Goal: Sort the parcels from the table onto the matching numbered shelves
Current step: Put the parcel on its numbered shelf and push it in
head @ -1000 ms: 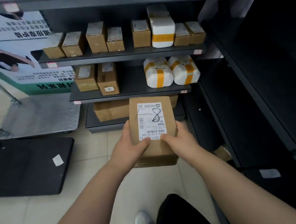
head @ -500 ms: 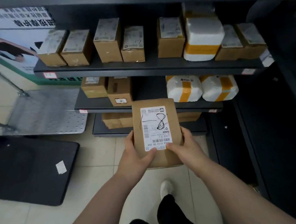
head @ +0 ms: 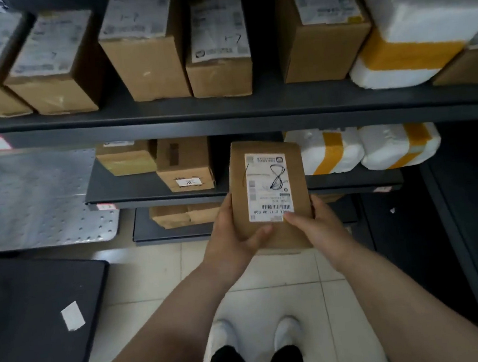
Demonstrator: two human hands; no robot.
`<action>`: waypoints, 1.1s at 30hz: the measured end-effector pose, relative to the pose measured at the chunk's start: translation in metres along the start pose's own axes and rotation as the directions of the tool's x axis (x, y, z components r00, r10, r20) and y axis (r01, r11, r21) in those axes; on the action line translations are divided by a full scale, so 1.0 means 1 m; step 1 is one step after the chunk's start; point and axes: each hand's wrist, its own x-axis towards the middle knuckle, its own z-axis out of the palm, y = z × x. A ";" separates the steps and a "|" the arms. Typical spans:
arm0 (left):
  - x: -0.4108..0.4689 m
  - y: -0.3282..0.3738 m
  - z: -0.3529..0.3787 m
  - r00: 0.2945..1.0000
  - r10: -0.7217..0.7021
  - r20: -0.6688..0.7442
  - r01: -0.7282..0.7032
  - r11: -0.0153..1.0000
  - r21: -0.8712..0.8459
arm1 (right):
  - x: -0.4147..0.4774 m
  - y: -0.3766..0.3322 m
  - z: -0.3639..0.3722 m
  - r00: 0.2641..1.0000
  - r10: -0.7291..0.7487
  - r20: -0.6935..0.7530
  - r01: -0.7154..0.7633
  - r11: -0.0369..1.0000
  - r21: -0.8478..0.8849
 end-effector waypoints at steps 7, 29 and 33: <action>0.070 -0.014 -0.015 0.994 0.024 0.104 -0.036 0.993 0.109 | 0.081 -0.008 0.012 0.992 -0.117 0.058 0.121 0.990 -0.077; 0.075 -0.045 0.002 0.909 0.390 0.149 -0.339 0.481 0.809 | 0.096 0.046 0.000 0.710 -0.610 0.352 0.557 0.180 -0.811; 0.069 -0.079 0.014 0.913 0.345 0.218 -0.339 0.342 0.876 | 0.086 0.083 0.003 0.657 -0.591 0.468 0.578 -0.003 -0.816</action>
